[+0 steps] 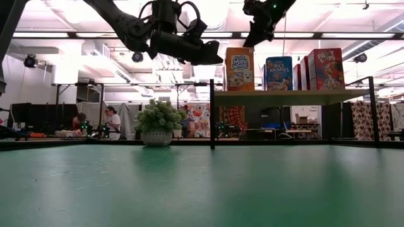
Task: Stack cereal on shelf
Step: Adjust the orange cereal box on the shelf
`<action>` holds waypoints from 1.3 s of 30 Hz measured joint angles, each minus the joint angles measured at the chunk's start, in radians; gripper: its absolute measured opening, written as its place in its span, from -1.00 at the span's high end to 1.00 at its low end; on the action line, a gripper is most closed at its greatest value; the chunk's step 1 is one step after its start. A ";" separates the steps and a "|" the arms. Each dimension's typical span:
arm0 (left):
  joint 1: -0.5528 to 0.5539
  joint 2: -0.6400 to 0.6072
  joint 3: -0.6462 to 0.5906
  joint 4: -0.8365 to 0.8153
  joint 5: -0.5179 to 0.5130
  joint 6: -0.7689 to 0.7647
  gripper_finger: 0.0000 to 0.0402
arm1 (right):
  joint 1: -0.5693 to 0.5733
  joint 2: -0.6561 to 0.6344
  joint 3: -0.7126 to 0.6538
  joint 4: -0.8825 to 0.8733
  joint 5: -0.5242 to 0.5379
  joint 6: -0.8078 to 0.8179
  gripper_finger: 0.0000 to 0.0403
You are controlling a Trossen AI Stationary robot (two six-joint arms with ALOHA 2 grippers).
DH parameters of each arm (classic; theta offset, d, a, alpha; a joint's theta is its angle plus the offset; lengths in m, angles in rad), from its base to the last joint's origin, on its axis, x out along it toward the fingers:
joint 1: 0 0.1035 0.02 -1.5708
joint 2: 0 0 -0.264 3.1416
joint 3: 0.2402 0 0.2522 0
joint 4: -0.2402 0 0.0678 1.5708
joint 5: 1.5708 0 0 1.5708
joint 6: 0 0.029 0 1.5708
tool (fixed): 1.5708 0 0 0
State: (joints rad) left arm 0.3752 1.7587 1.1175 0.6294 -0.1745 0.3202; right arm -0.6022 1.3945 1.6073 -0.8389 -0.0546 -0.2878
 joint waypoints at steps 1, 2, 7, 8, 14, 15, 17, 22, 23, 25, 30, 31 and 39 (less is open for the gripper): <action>0.000 0.003 0.000 0.003 0.000 0.000 1.00 | 0.000 0.000 0.000 0.005 -0.019 0.000 0.96; 0.000 0.007 0.000 0.005 0.000 0.000 1.00 | 0.000 0.000 -0.001 0.011 -0.033 0.000 0.96; 0.000 0.019 0.000 0.042 0.000 0.000 1.00 | 0.000 0.002 -0.011 0.029 -0.041 0.000 0.96; 0.000 0.021 0.000 0.049 0.000 0.000 1.00 | 0.000 0.002 -0.013 0.036 -0.041 0.000 0.96; 0.000 0.023 0.000 0.044 0.000 0.000 1.00 | 0.000 0.002 -0.030 0.067 -0.024 -0.001 0.96; 0.000 0.023 0.000 0.045 0.000 0.000 1.00 | 0.000 0.002 -0.035 0.070 -0.024 0.000 0.96; 0.000 0.023 0.000 0.043 0.000 0.000 1.00 | 0.000 0.002 -0.048 0.075 -0.024 -0.001 0.96; 0.000 0.023 0.000 0.043 0.000 0.000 1.00 | 0.000 0.003 -0.072 0.090 -0.013 -0.003 0.96; 0.000 0.023 0.000 0.043 0.000 0.000 1.00 | 0.000 0.003 -0.072 0.090 0.002 -0.004 0.96; 0.000 0.023 0.000 0.044 0.000 0.000 1.00 | 0.000 0.003 -0.072 0.094 0.026 -0.006 0.96; 0.000 0.023 0.000 0.044 0.000 -0.001 1.00 | -0.005 0.003 -0.072 0.094 0.030 -0.019 0.96; 0.000 0.023 0.000 0.044 0.000 -0.004 1.00 | -0.005 0.003 -0.072 0.095 0.030 -0.021 0.96; 0.000 0.023 0.000 0.043 0.000 -0.007 1.00 | -0.005 0.003 -0.072 0.097 0.030 -0.041 0.96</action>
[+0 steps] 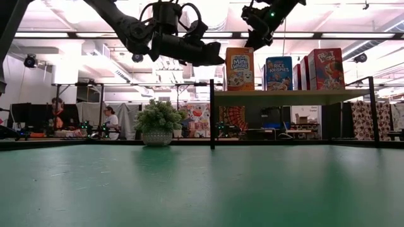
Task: Stack cereal on shelf
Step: Adjust the orange cereal box on the shelf
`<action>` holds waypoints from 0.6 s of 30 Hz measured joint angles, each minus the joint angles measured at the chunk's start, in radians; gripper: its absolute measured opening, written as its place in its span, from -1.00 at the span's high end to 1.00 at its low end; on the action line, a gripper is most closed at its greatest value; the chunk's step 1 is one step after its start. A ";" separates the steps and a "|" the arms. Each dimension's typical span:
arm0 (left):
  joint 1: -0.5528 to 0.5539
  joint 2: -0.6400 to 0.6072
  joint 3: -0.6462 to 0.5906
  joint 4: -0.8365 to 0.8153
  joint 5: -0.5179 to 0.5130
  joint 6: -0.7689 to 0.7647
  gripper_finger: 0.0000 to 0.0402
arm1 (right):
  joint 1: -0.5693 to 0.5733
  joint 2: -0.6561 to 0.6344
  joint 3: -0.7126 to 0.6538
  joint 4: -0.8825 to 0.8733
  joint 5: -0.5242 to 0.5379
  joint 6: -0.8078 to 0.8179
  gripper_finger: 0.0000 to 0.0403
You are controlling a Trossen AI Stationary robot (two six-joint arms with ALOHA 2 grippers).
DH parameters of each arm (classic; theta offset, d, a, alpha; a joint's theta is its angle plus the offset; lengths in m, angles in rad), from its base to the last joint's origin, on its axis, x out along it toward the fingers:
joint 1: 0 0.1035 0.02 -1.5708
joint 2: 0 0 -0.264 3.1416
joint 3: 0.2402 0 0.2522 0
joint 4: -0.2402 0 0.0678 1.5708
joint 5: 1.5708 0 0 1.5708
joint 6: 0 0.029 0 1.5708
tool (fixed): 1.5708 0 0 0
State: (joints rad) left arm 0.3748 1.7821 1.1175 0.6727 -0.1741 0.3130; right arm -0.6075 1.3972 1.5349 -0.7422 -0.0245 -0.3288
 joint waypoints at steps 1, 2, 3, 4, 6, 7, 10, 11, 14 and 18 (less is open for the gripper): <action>0.000 0.000 0.000 0.000 0.000 0.000 1.00 | 0.000 -0.001 0.000 0.000 0.000 0.000 0.96; 0.000 0.000 0.000 -0.001 0.000 0.000 1.00 | 0.000 -0.002 0.000 -0.001 0.000 0.000 0.96; 0.000 0.000 0.000 -0.003 0.000 0.000 1.00 | 0.000 -0.006 0.001 -0.004 0.000 0.001 0.96; 0.000 0.000 0.000 -0.008 0.000 0.000 1.00 | 0.000 -0.010 0.002 -0.008 0.000 0.001 0.96; 0.000 0.000 0.000 -0.016 0.000 0.000 1.00 | 0.001 -0.022 0.008 -0.007 0.000 0.002 0.96; 0.000 0.000 0.000 -0.019 0.000 0.000 1.00 | 0.001 -0.030 0.009 -0.007 -0.001 0.004 0.96; -0.002 0.000 0.000 -0.020 0.000 0.000 1.00 | 0.006 -0.053 0.009 -0.012 -0.001 0.016 0.96; -0.004 -0.001 0.000 -0.024 0.000 0.000 1.00 | 0.010 -0.062 0.009 -0.019 -0.002 0.024 0.96; -0.011 -0.018 0.000 -0.063 0.000 0.000 1.00 | 0.036 -0.096 0.008 -0.039 -0.006 0.057 0.96; -0.030 -0.063 0.000 -0.119 0.000 0.000 1.00 | 0.108 -0.136 0.008 -0.095 -0.028 0.138 0.96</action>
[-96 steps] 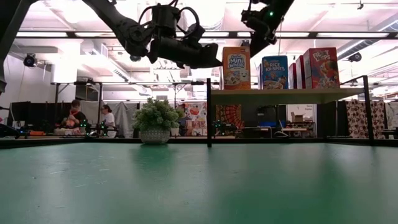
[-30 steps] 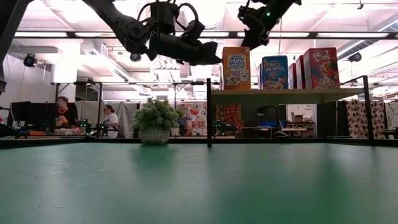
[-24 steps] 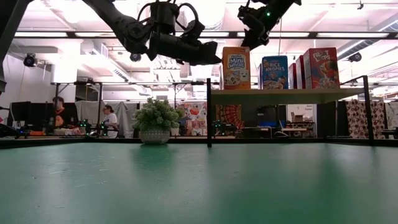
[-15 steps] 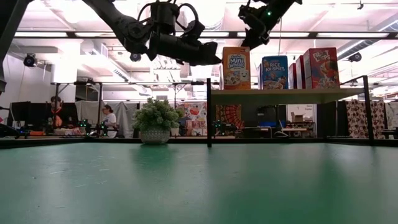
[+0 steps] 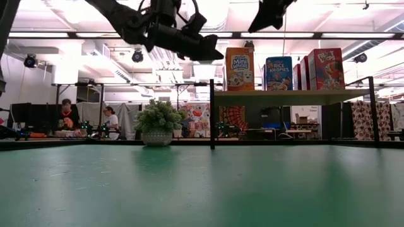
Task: Stack cereal on shelf
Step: Adjust the orange cereal box on the shelf, then put the blue cereal box on the shelf
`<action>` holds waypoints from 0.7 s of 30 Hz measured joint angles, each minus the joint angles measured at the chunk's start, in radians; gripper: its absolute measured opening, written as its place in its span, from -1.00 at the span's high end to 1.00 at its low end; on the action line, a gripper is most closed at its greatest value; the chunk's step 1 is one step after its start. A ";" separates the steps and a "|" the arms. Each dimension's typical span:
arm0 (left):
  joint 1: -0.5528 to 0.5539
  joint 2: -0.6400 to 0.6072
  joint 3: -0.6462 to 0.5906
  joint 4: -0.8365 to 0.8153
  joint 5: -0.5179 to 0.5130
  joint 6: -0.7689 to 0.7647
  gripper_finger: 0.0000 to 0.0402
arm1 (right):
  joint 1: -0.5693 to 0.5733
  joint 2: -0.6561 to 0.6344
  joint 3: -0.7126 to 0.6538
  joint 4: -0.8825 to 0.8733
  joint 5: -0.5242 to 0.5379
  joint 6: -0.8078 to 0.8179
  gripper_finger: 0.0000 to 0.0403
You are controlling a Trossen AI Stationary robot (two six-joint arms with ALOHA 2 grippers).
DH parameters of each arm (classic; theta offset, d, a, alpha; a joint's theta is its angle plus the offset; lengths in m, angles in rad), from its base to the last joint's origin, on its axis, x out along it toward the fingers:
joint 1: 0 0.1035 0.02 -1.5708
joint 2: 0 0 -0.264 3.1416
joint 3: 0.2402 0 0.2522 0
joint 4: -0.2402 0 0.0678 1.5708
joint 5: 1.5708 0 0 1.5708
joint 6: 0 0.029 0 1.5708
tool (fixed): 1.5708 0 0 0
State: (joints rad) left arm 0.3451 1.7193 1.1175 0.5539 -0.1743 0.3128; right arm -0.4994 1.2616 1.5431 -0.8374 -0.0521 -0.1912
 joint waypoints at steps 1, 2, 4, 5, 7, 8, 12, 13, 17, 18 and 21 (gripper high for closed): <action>-0.007 -0.010 0.000 -0.020 0.000 0.000 1.00 | 0.023 -0.006 -0.002 -0.016 -0.019 0.024 0.96; -0.015 -0.020 0.000 -0.045 0.000 0.001 1.00 | 0.050 -0.013 -0.004 -0.031 -0.036 0.047 0.96; -0.030 -0.045 0.000 -0.092 0.000 0.002 1.00 | 0.111 -0.022 -0.009 -0.060 -0.060 0.096 0.96; -0.040 -0.058 0.000 -0.116 0.000 0.002 1.00 | 0.146 -0.025 -0.012 -0.071 -0.061 0.121 0.96; -0.059 -0.085 0.000 -0.171 -0.011 0.004 1.00 | 0.221 -0.026 -0.020 -0.097 -0.061 0.162 0.96; -0.069 -0.097 0.000 -0.200 -0.041 0.008 1.00 | 0.261 -0.023 -0.023 -0.113 -0.060 0.182 0.96; -0.130 -0.159 -0.021 -0.303 -0.226 0.033 1.00 | 0.414 -0.005 -0.025 -0.212 -0.055 0.260 0.96; -0.149 -0.181 -0.032 -0.319 -0.257 0.037 1.00 | 0.446 -0.001 -0.025 -0.241 -0.055 0.291 0.96; -0.241 -0.259 -0.092 -0.372 -0.272 0.016 1.00 | 0.558 0.010 -0.033 -0.365 -0.052 0.428 0.96; -0.266 -0.277 -0.110 -0.378 -0.272 0.006 1.00 | 0.584 0.010 -0.041 -0.389 -0.051 0.462 0.96; -0.344 -0.331 -0.165 -0.372 -0.272 -0.031 1.00 | 0.663 0.004 -0.081 -0.416 -0.051 0.548 0.96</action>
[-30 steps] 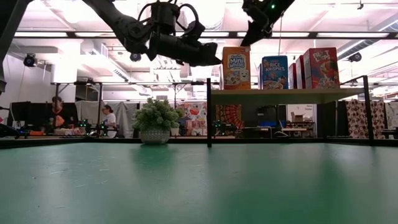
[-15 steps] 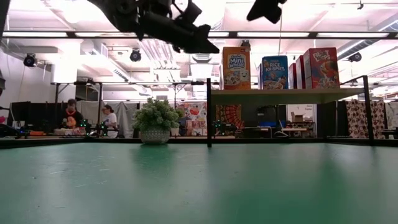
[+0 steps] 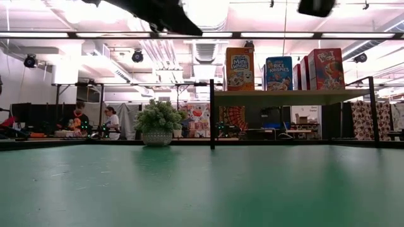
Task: Stack cereal on shelf
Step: Put the blue cereal box on the shelf
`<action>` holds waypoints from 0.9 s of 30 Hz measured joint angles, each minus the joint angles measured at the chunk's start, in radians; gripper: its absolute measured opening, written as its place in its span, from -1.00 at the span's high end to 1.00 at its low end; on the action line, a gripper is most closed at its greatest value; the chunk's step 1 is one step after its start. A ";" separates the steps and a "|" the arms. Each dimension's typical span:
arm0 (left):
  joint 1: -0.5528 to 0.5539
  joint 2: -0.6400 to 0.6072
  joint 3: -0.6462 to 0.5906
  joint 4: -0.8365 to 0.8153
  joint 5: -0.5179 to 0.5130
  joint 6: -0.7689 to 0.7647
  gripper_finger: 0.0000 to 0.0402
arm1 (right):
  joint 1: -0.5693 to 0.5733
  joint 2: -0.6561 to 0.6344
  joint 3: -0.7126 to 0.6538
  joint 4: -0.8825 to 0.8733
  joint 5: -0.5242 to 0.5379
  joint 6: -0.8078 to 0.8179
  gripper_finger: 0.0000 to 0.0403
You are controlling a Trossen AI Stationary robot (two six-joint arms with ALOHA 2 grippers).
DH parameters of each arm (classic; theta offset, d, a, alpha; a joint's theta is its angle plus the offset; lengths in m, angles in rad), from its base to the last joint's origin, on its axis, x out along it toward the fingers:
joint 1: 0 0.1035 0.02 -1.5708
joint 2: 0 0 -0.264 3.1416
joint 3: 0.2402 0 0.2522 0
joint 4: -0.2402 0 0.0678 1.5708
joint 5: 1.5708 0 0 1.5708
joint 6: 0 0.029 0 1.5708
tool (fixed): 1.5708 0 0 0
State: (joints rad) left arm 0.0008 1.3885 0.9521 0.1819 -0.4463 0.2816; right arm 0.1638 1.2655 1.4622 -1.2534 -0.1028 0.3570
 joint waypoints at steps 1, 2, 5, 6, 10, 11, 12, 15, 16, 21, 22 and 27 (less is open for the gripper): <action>-0.025 -0.015 -0.017 0.004 0.000 -0.013 1.00 | 0.025 -0.004 -0.017 -0.002 0.000 0.020 0.96; -0.048 -0.027 -0.033 0.008 0.000 -0.026 1.00 | 0.051 -0.008 -0.035 -0.003 0.000 0.031 0.96; -0.116 -0.053 -0.074 0.001 0.000 -0.048 1.00 | 0.130 -0.014 -0.091 -0.002 0.000 0.069 0.96; -0.135 -0.060 -0.083 0.001 0.001 -0.049 1.00 | 0.156 -0.014 -0.111 -0.004 0.000 0.092 0.96; -0.190 -0.078 -0.104 0.002 0.002 -0.043 1.00 | 0.241 -0.020 -0.171 -0.041 -0.024 0.219 0.96; -0.196 -0.078 -0.105 0.002 0.002 -0.036 1.00 | 0.259 -0.020 -0.181 -0.051 -0.032 0.252 0.96; -0.199 -0.078 -0.105 0.001 0.001 -0.032 1.00 | 0.276 -0.021 -0.189 -0.057 -0.037 0.278 0.96; -0.200 -0.079 -0.097 0.004 0.001 -0.027 1.00 | 0.321 -0.021 -0.215 -0.077 -0.039 0.352 0.96; -0.199 -0.080 -0.096 0.008 0.001 -0.026 1.00 | 0.331 -0.021 -0.224 -0.078 -0.040 0.366 0.96; -0.197 -0.080 -0.096 0.020 0.001 -0.019 1.00 | 0.347 -0.016 -0.260 -0.079 -0.023 0.382 0.95; -0.197 -0.080 -0.096 0.020 0.001 -0.019 1.00 | 0.347 -0.015 -0.265 -0.079 -0.025 0.378 0.94; -0.197 -0.080 -0.096 0.020 0.001 -0.018 1.00 | 0.347 -0.014 -0.266 -0.083 -0.037 0.384 0.76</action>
State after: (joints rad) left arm -0.1963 1.3083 0.8562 0.2016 -0.4458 0.2634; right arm 0.5113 1.2514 1.1964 -1.3368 -0.1395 0.7410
